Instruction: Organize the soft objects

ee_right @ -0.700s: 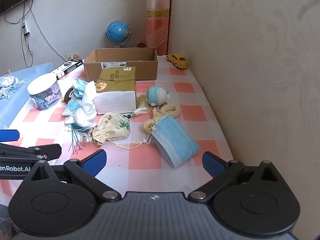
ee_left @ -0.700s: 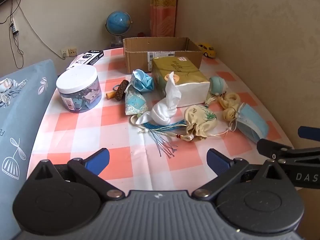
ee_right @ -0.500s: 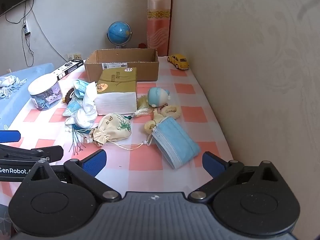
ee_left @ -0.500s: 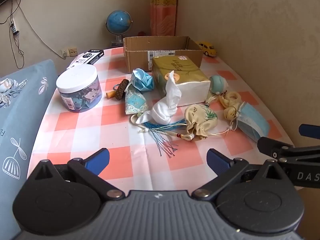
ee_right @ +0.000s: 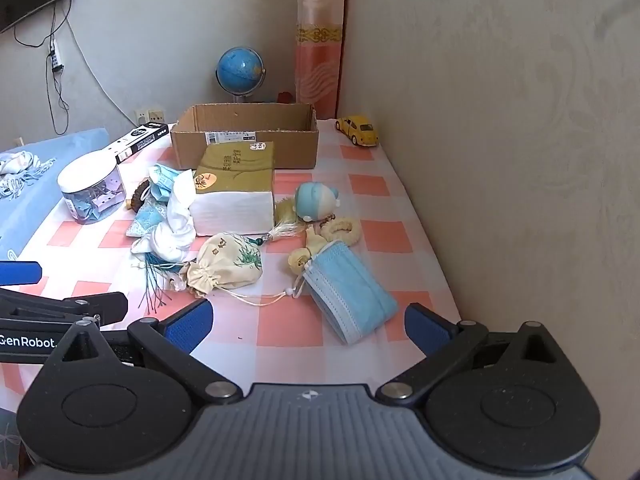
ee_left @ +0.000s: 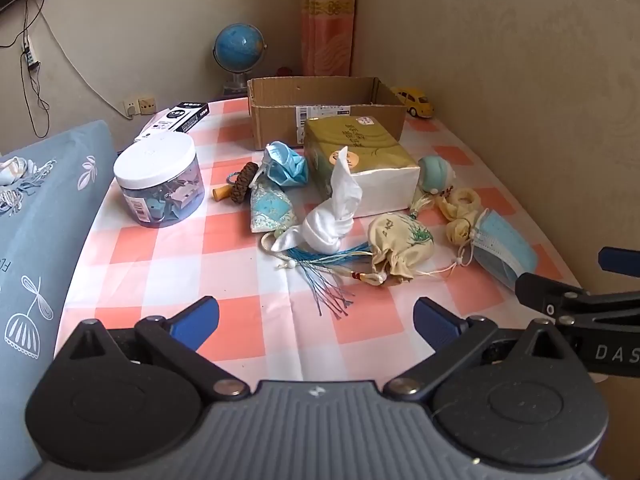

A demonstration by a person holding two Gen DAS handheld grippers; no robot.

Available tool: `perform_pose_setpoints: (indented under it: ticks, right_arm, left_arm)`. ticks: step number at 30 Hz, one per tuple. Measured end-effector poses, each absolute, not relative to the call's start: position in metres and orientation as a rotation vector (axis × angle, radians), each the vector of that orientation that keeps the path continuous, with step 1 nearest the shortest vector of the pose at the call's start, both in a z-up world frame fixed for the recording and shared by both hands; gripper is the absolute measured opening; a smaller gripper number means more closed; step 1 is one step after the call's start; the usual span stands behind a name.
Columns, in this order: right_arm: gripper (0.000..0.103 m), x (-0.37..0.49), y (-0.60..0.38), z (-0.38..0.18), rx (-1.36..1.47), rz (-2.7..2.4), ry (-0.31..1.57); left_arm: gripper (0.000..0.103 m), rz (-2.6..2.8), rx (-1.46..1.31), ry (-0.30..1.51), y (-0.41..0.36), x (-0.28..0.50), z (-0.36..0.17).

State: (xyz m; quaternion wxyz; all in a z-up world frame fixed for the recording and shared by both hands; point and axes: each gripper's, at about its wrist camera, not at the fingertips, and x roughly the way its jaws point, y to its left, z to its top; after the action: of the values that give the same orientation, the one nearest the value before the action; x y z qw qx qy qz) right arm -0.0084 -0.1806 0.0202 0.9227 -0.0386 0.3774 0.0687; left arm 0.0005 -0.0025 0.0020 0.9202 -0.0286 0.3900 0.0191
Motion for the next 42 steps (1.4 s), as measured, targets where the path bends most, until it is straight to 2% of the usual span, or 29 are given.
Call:
perform_pose_setpoints:
  ticks: [42]
  right_arm:
    - [0.103,-0.0099,-0.1810,0.0233,-0.081,0.150,0.756]
  left_arm:
    - [0.103,0.042,-0.056,0.791,-0.0020,-0.0002,0.0093]
